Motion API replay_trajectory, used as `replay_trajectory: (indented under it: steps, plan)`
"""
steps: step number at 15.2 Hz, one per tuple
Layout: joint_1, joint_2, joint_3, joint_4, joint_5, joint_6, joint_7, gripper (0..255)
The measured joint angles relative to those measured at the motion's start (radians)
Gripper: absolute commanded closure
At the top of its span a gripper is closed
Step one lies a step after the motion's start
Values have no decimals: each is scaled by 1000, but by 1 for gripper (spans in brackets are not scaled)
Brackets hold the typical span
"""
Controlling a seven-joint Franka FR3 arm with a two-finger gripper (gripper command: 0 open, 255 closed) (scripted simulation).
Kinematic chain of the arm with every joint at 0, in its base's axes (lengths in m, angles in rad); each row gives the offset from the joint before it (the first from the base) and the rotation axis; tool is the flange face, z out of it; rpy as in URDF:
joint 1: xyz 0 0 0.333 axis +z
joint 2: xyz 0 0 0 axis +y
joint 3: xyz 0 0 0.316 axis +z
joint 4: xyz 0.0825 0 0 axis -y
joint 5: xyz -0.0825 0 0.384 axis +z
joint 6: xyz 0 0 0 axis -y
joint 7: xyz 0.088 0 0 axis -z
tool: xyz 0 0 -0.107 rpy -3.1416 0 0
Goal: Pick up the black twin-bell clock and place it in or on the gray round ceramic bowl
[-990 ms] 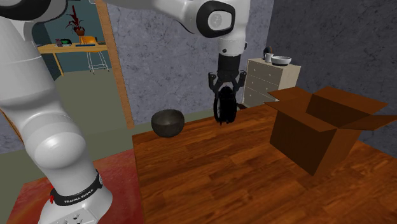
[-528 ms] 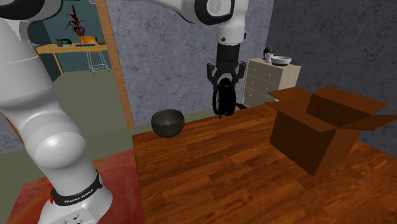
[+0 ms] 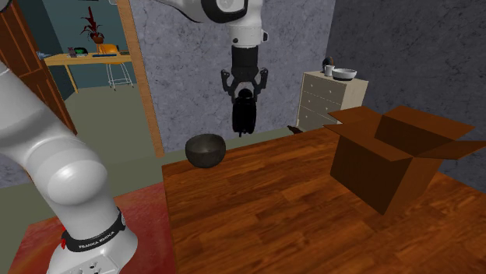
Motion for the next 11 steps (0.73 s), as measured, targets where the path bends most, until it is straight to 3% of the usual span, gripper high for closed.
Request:
replay_trajectory:
  steps: [11]
  plan:
    - [60,-243,197,-169,14,-67,258,255]
